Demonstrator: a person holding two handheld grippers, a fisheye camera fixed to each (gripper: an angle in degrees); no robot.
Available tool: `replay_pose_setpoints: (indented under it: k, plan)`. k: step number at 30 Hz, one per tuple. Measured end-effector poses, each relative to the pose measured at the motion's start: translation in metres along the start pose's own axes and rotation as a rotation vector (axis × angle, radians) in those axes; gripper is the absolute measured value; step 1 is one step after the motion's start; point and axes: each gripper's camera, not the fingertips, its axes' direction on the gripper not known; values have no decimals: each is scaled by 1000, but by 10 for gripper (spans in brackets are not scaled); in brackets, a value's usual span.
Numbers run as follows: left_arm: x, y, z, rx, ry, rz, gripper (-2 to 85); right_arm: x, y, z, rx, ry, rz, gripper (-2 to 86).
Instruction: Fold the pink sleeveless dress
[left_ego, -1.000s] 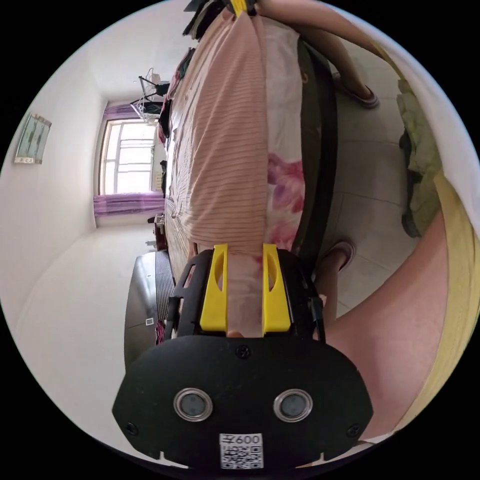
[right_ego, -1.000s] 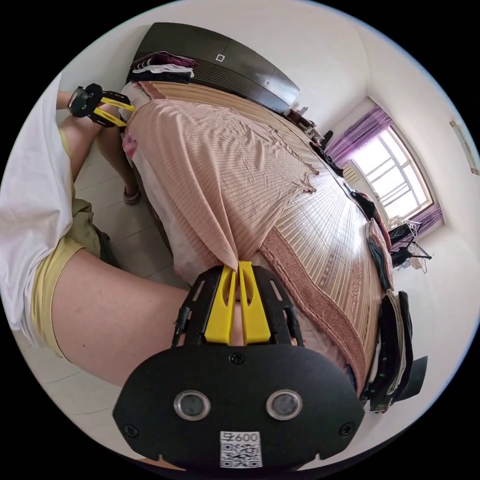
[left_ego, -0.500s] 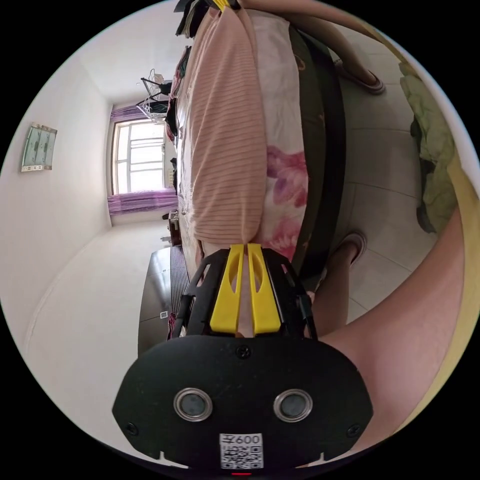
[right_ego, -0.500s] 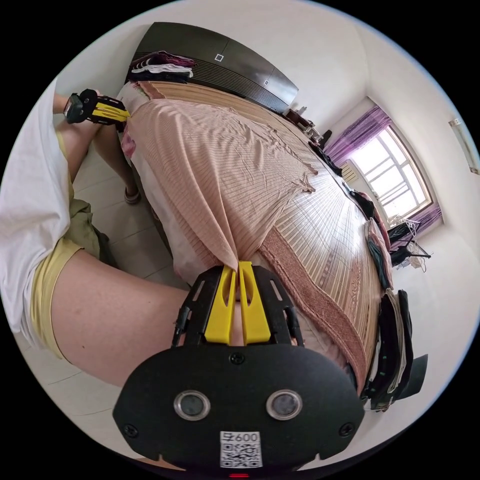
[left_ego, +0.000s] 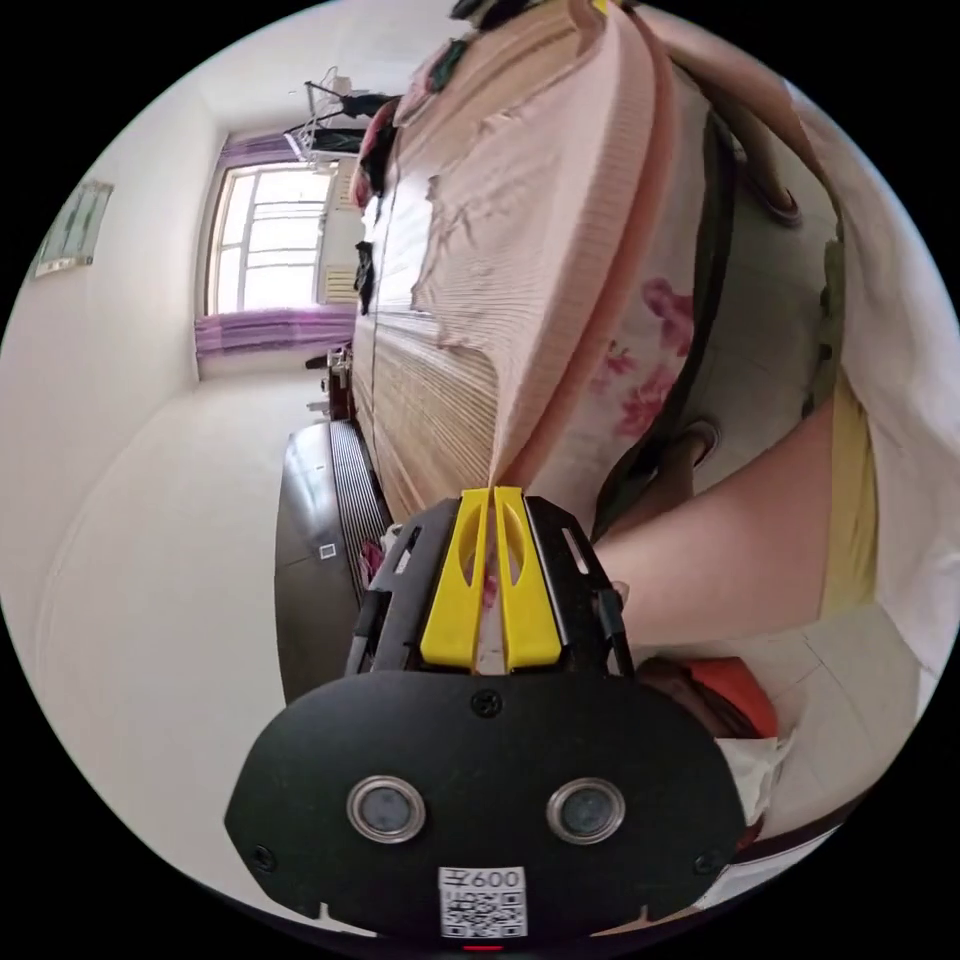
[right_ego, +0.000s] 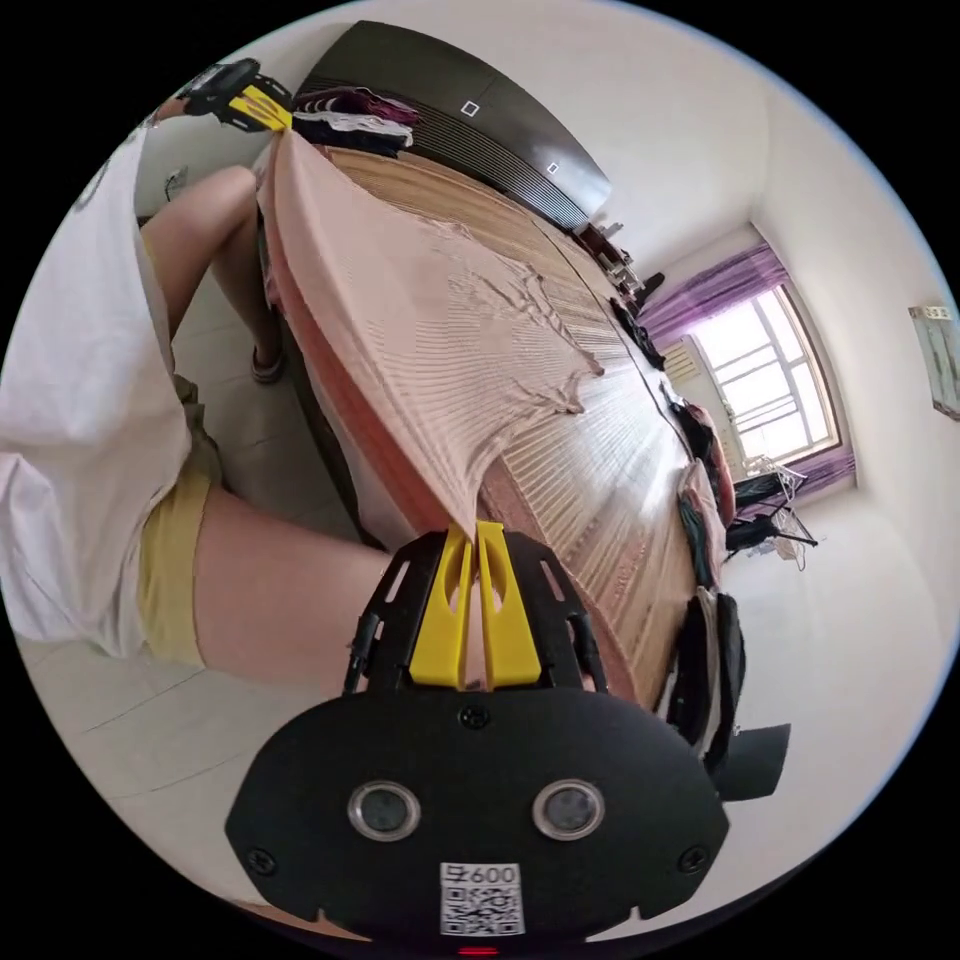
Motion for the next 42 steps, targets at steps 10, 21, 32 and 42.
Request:
replay_pose_setpoints:
  k: [10, 21, 32, 42]
  plan:
    - [-169, -31, -7, 183, -87, -102, 13, 156, -74, -34, 43, 131, 110, -8]
    - [-277, -168, 292, 103, 268, -151, 16, 325, -163, 248, -213, -429, 233, -8]
    - [-343, -155, 418, 170, 488, -286, 16, 398, -166, 311, -177, -524, 280, -9]
    - [-413, -153, 511, 200, 573, -365, 17, 467, -145, 379, -99, -610, 409, -8]
